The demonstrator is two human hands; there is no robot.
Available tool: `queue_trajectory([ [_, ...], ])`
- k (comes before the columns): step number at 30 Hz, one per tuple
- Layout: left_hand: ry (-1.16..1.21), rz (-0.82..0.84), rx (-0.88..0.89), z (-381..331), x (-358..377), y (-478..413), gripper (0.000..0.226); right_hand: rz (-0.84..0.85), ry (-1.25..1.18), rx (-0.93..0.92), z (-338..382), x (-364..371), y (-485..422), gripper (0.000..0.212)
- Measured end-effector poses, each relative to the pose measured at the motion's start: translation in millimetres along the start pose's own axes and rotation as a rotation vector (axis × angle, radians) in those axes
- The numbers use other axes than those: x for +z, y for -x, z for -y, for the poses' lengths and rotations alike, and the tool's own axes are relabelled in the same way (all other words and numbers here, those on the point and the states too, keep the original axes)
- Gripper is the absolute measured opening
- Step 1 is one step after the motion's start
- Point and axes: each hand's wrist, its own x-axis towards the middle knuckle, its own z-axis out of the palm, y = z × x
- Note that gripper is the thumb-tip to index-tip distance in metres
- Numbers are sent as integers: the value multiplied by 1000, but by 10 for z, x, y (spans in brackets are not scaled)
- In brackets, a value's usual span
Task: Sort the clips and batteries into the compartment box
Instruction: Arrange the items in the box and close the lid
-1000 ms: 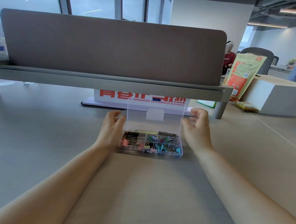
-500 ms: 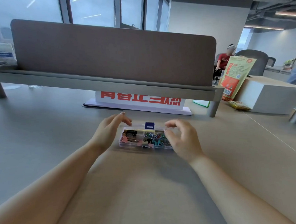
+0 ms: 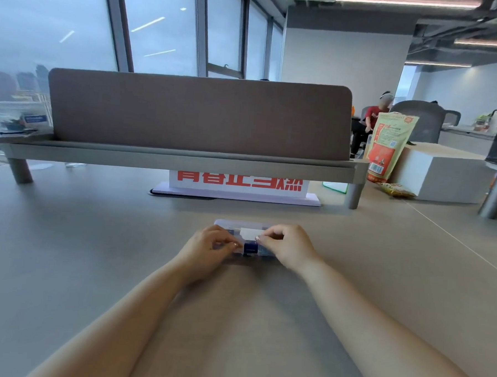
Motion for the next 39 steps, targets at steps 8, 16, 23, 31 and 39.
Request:
queue_trajectory([
  [8,-22,-95,54,25,49,2,13,-72,275,-186,-15,90,102,22],
  [16,-59,-143,29,2,49,-6,11,-39,474,-321,23,110,147,23],
  [23,-501,-117,97,-174,115,169,33,-77,514,-356,-98,103,236,33],
  [31,-657,170,-78,-79,204,79,74,230,619,4,-253,-81,241,76],
  [39,-693,155,-81,-12,295,-258,78,184,599,38,-394,4,-134,83],
])
